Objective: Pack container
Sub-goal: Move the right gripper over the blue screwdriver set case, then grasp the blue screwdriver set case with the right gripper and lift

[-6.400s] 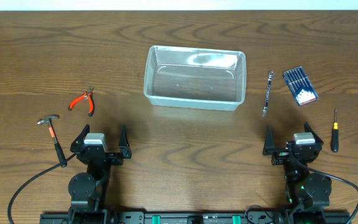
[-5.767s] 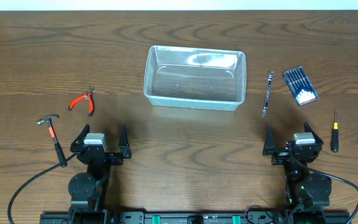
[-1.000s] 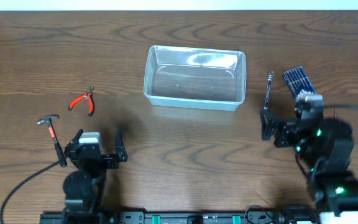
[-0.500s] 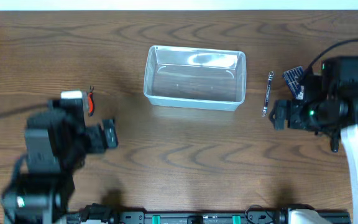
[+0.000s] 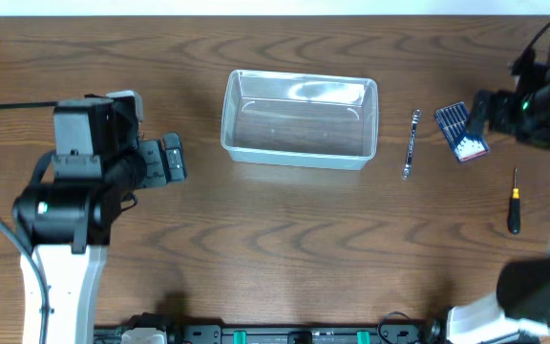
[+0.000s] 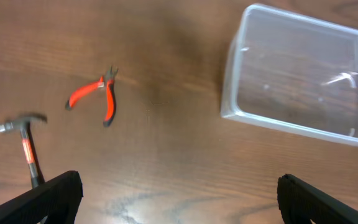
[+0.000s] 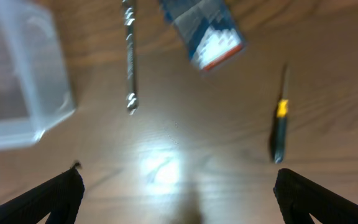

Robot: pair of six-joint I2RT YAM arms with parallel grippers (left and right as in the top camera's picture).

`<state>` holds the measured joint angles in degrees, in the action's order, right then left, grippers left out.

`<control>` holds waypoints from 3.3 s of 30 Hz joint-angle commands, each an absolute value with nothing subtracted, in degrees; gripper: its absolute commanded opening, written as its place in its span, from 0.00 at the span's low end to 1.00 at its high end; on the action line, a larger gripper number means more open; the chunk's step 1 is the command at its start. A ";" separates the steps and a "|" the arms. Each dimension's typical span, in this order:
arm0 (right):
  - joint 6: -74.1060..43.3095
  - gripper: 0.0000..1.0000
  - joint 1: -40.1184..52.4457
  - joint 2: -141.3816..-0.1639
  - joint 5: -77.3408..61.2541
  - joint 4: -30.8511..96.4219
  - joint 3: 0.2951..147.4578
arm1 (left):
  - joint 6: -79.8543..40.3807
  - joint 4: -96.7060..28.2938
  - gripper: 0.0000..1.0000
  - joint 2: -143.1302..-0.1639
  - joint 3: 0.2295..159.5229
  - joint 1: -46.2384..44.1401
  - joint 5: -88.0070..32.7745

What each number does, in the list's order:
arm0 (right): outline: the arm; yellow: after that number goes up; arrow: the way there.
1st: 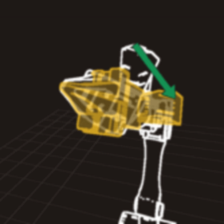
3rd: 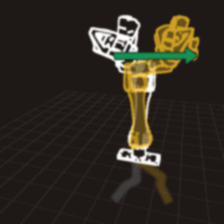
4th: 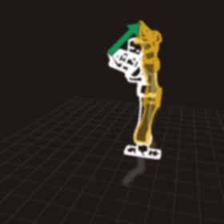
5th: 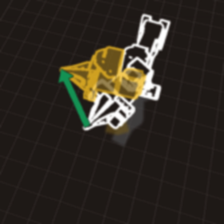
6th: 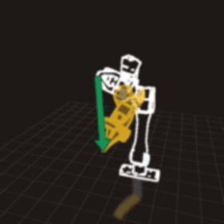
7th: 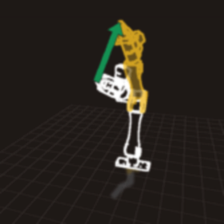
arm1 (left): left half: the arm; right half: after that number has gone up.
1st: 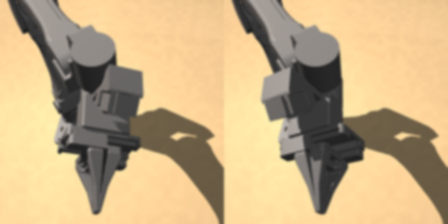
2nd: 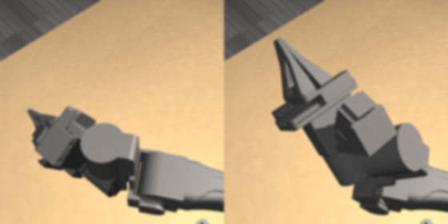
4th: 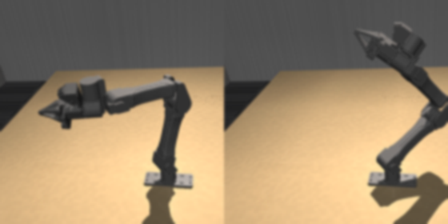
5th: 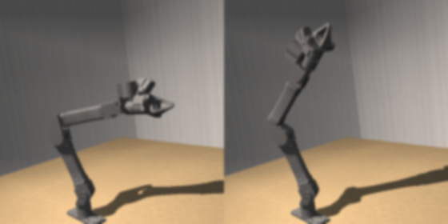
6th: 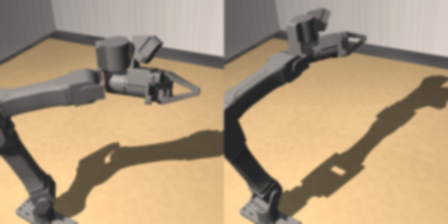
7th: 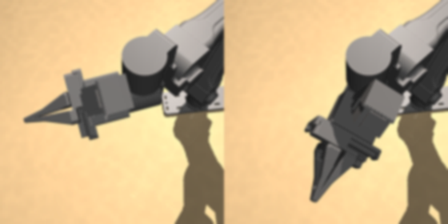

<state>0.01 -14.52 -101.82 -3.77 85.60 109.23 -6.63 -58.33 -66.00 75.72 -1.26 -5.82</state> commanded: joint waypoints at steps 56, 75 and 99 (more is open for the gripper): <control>30.24 0.99 -14.15 -140.62 -1.06 72.12 120.20 | -11.51 -62.30 0.98 -66.87 76.66 3.09 -5.39; 30.24 0.99 -13.39 -143.28 -1.10 72.34 119.81 | -11.51 -62.30 0.99 -66.87 76.66 3.09 -5.37; 24.71 0.59 -12.93 -143.28 -2.42 72.44 119.83 | -11.49 -62.30 0.98 -66.87 76.66 3.09 -5.37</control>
